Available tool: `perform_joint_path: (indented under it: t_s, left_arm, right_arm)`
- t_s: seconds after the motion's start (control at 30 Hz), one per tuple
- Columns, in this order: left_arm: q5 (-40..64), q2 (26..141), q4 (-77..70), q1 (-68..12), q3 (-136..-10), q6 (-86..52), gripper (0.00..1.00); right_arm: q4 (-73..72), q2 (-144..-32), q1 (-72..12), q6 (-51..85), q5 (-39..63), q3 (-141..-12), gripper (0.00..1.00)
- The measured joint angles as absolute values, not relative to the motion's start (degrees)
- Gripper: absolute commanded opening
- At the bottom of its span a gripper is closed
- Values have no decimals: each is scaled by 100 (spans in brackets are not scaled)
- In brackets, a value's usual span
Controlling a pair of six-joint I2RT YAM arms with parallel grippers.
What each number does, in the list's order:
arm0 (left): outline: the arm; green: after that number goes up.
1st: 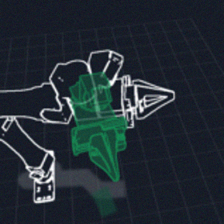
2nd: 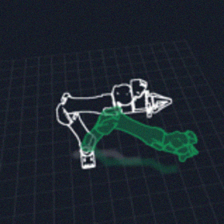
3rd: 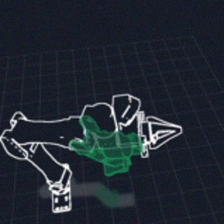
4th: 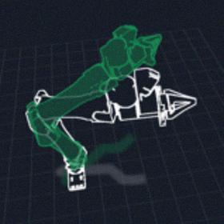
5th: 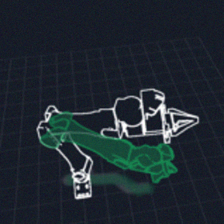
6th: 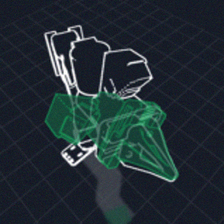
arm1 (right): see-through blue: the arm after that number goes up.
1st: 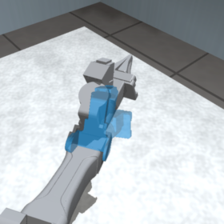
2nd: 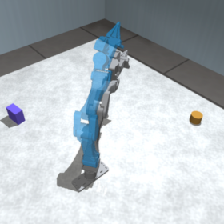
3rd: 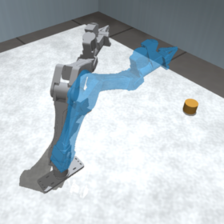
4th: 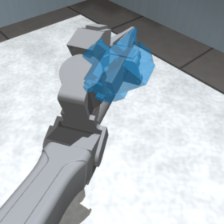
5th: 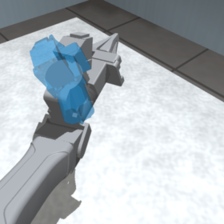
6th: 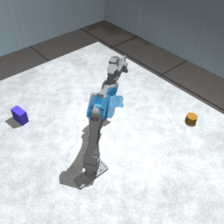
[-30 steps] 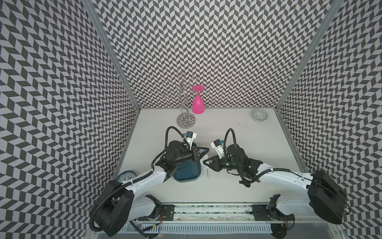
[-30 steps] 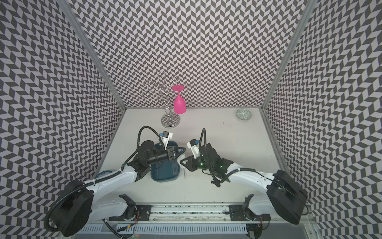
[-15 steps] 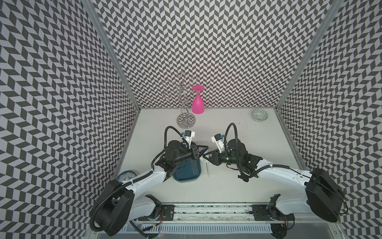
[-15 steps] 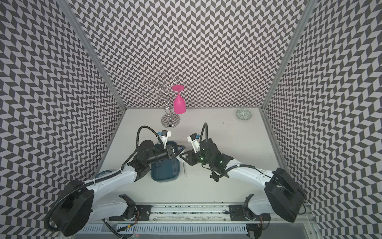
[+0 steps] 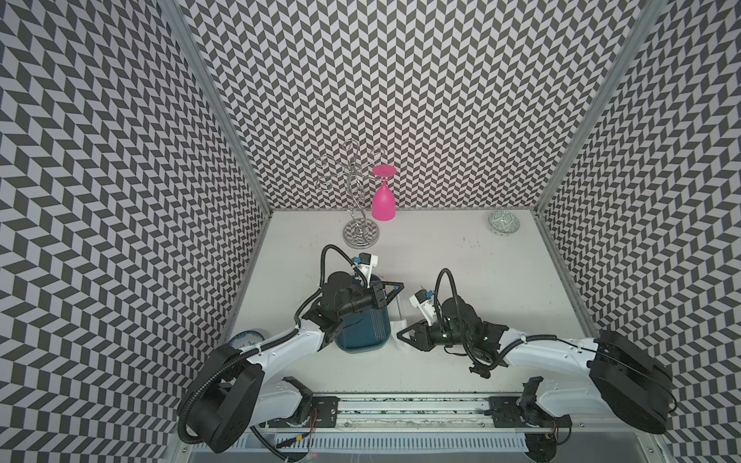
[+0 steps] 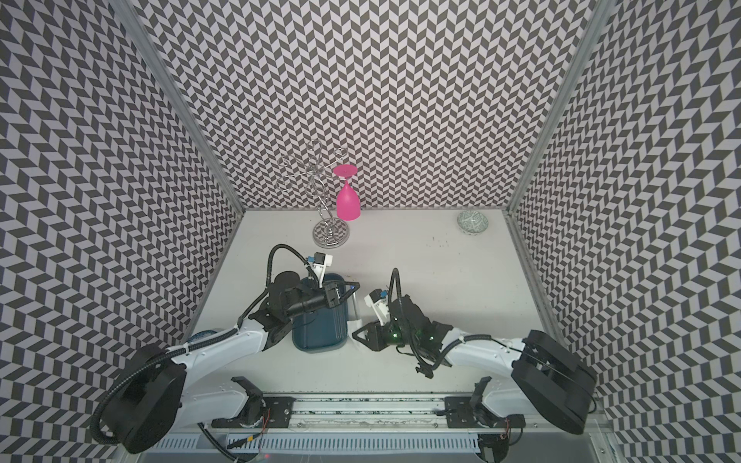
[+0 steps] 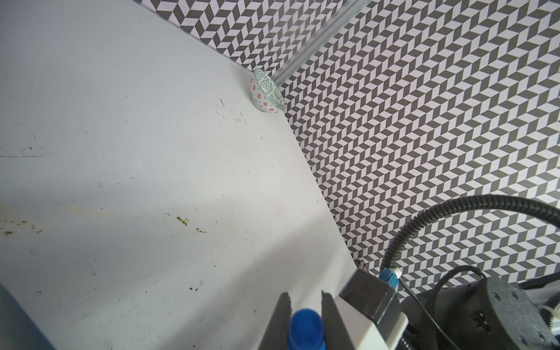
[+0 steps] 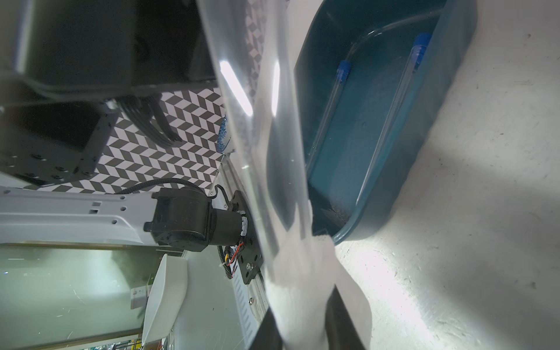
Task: Wipe the exteriors of test tubes
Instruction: Wipe the dirt from the test tube.
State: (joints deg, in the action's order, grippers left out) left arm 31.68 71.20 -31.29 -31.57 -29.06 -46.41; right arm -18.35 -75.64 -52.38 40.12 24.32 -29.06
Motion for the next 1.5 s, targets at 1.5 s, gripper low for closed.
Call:
perform_joint_path:
  t_s: [1.5]
  left_arm:
    - [3190, 7032, -3288, -3044, -2906, -4737, 17]
  right_arm:
    - [-1367, -8040, -4956, 3739, 2403, -4174, 19]
